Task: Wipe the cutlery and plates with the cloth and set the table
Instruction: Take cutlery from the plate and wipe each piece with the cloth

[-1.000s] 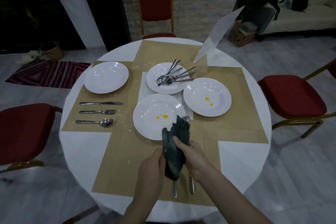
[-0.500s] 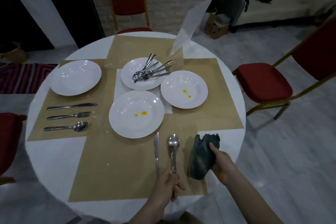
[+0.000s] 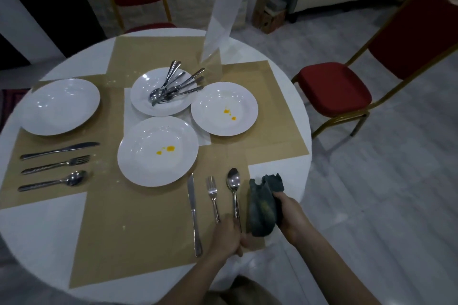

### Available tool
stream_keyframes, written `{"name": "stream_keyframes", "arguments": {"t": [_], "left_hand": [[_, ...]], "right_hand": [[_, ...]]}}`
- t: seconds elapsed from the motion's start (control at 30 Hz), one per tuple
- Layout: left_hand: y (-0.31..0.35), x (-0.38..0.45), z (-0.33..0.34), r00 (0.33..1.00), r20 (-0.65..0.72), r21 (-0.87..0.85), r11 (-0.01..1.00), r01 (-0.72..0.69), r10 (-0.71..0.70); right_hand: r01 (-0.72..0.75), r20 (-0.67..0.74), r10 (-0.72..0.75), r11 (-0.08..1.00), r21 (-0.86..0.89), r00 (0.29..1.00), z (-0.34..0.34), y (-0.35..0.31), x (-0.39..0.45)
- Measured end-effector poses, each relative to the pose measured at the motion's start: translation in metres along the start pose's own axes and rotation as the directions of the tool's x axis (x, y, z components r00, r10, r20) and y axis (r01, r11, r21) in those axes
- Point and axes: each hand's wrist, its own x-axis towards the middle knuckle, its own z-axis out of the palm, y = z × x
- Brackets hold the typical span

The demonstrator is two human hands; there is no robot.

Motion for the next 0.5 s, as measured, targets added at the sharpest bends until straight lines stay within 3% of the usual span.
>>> {"name": "stream_keyframes", "arguments": {"t": [0.33, 0.43, 0.5], "left_hand": [[-0.010, 0.016, -0.002, 0.997, 0.040, 0.342, 0.938, 0.048, -0.066], [-0.016, 0.020, -0.006, 0.999, -0.022, 0.520, 0.854, -0.018, 0.034], [-0.017, 0.021, -0.008, 0.994, -0.063, 0.513, 0.857, -0.047, 0.092]], "right_hand": [[0.086, -0.007, -0.086, 0.994, 0.073, 0.996, 0.005, -0.007, 0.002], [0.099, 0.021, -0.100, 0.994, 0.042, 0.995, 0.011, -0.012, 0.003], [0.112, 0.041, -0.114, 0.993, 0.031, 0.993, 0.015, -0.015, 0.003]]}}
